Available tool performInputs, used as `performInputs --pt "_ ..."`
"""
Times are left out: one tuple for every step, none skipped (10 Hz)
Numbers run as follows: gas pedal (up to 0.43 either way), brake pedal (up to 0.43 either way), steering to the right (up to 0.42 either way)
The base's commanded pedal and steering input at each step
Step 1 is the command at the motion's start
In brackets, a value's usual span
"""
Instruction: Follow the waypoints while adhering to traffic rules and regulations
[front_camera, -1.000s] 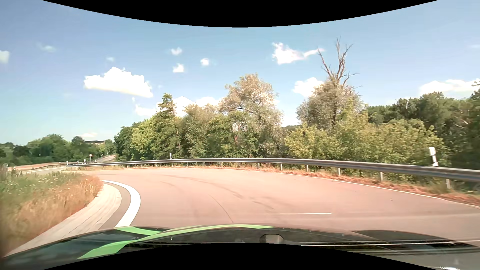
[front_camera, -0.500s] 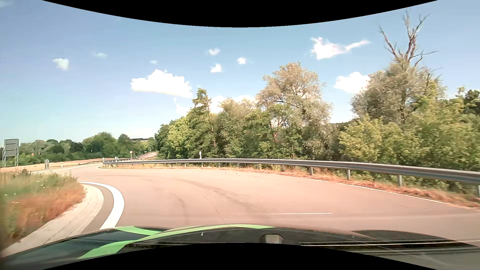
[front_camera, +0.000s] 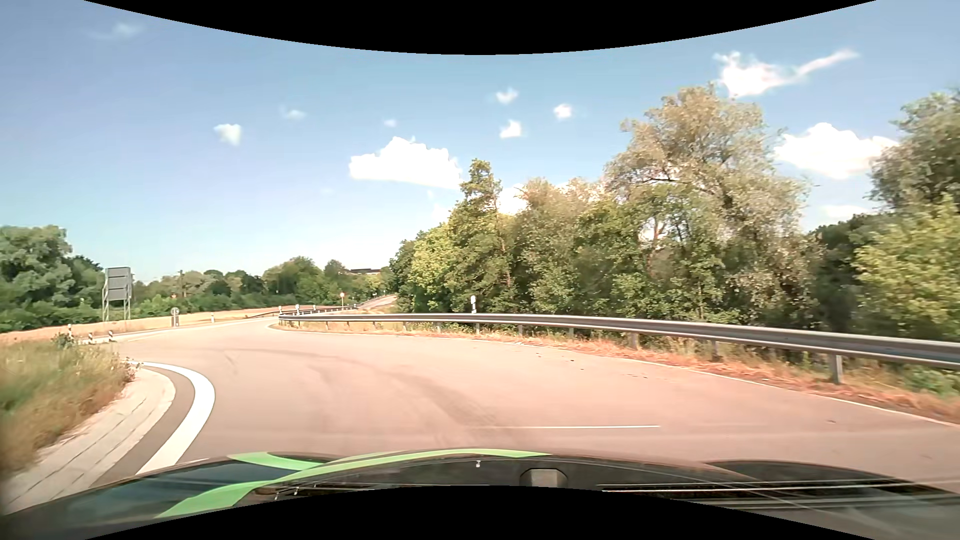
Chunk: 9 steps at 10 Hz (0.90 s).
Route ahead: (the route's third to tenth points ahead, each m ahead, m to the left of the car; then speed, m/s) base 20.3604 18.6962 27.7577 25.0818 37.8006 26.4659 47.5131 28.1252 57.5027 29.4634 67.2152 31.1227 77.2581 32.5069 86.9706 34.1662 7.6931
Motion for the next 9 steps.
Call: performInputs --pt "0.098 0.0 -0.223" --pt "0.098 0.0 -0.225" --pt "0.11 0.0 -0.225" --pt "0.11 0.0 -0.225" --pt "0.118 0.0 -0.225" --pt "0.118 0.0 -0.225" --pt "0.13 0.0 -0.225" --pt "0.13 0.0 -0.225" --pt "0.13 0.0 -0.222"
